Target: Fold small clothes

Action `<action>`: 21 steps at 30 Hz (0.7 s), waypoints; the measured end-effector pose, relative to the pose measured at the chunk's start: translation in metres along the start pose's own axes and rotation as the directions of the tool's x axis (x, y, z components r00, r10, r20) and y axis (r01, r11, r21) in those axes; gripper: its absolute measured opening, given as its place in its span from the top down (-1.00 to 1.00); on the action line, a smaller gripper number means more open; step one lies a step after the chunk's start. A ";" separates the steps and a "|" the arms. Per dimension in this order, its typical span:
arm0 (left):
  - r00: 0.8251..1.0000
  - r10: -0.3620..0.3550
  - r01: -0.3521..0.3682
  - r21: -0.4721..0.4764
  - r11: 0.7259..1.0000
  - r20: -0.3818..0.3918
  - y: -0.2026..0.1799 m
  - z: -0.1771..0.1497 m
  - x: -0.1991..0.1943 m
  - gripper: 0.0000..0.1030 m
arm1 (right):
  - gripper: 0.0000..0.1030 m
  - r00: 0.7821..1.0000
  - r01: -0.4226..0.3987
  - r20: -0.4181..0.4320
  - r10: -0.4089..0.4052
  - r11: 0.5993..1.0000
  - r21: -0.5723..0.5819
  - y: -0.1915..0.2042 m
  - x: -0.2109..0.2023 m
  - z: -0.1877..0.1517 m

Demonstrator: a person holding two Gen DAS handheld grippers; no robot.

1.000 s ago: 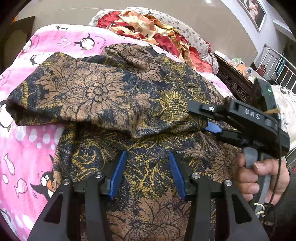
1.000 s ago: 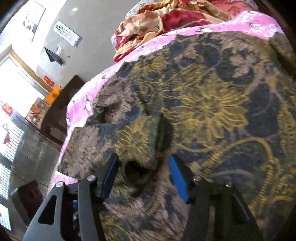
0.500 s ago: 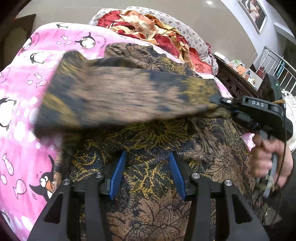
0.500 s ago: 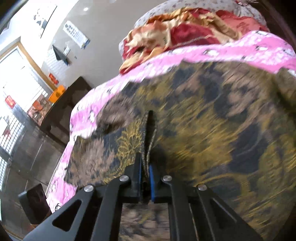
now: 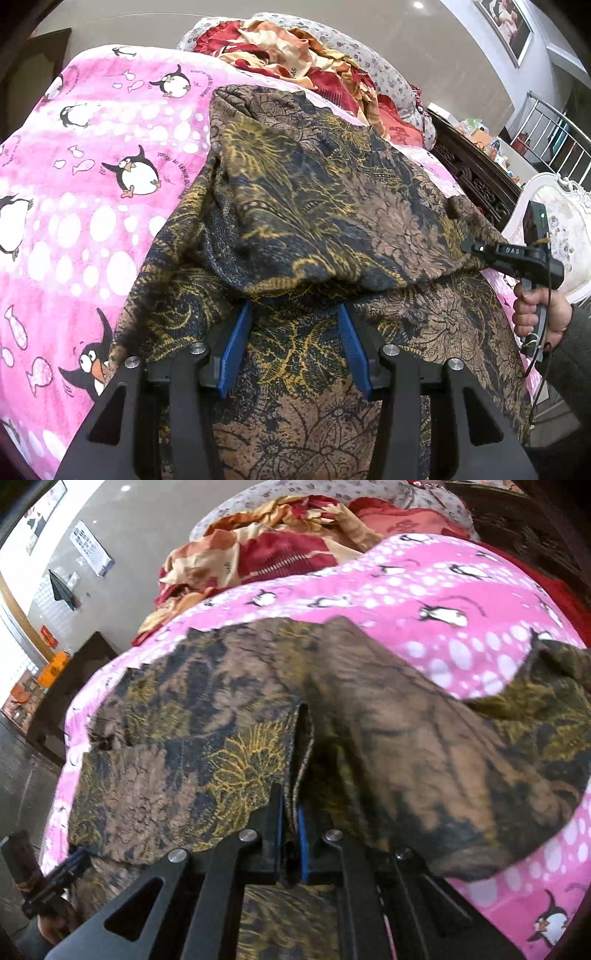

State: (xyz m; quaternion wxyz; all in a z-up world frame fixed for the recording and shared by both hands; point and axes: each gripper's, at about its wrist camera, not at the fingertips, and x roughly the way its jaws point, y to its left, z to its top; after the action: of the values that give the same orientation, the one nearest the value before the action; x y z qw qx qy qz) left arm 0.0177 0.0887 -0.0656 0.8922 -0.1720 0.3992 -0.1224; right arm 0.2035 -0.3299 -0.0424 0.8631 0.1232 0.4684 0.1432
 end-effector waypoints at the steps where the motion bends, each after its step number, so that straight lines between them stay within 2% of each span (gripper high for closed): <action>1: 1.000 -0.001 0.001 -0.001 1.000 0.000 -0.001 0.000 0.000 0.45 | 0.87 1.000 0.012 -0.005 -0.012 1.000 -0.005 -0.002 0.001 -0.001; 5: 1.000 0.018 -0.018 -0.013 1.000 -0.005 -0.003 0.001 -0.009 0.45 | 0.85 0.998 0.059 0.008 -0.058 0.998 -0.035 -0.002 0.004 -0.008; 6: 0.999 0.035 -0.035 -0.010 0.999 0.001 -0.005 0.001 -0.015 0.45 | 0.73 0.998 0.058 0.015 -0.058 0.998 -0.037 -0.002 0.000 -0.008; 10: 0.989 0.112 -0.113 0.006 0.994 0.099 -0.009 0.008 -0.053 0.45 | 0.31 0.991 0.099 0.096 -0.090 0.991 -0.094 0.014 -0.036 -0.014; 13: 0.974 0.132 -0.143 0.047 0.989 0.187 -0.021 0.034 -0.061 0.42 | 0.29 0.982 0.115 0.171 -0.081 0.974 -0.197 0.038 -0.060 -0.021; 16: 0.986 0.076 -0.082 0.033 0.996 0.151 -0.026 0.067 -0.029 0.42 | 0.29 0.984 0.087 0.172 -0.034 0.947 -0.310 0.067 -0.052 -0.023; 18: 0.991 0.088 -0.089 0.009 0.996 0.105 -0.026 0.083 0.002 0.53 | 0.29 0.990 0.075 0.138 -0.028 0.935 -0.347 0.075 -0.031 -0.024; 19: 0.991 0.109 -0.109 -0.001 0.994 0.080 -0.025 0.087 0.017 0.66 | 0.29 0.991 0.091 0.126 -0.050 0.937 -0.339 0.074 -0.022 -0.025; 21: 0.989 0.149 -0.149 -0.019 0.989 0.020 -0.016 0.085 0.047 0.67 | 0.24 0.989 0.144 0.049 -0.136 0.951 -0.274 0.058 0.006 -0.030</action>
State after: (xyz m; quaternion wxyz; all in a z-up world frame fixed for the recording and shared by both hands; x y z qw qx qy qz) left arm 0.1107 0.0751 -0.0377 0.9017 -0.1507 0.4022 -0.0499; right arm 0.1739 -0.2714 -0.0427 0.8866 -0.0303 0.4385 0.1438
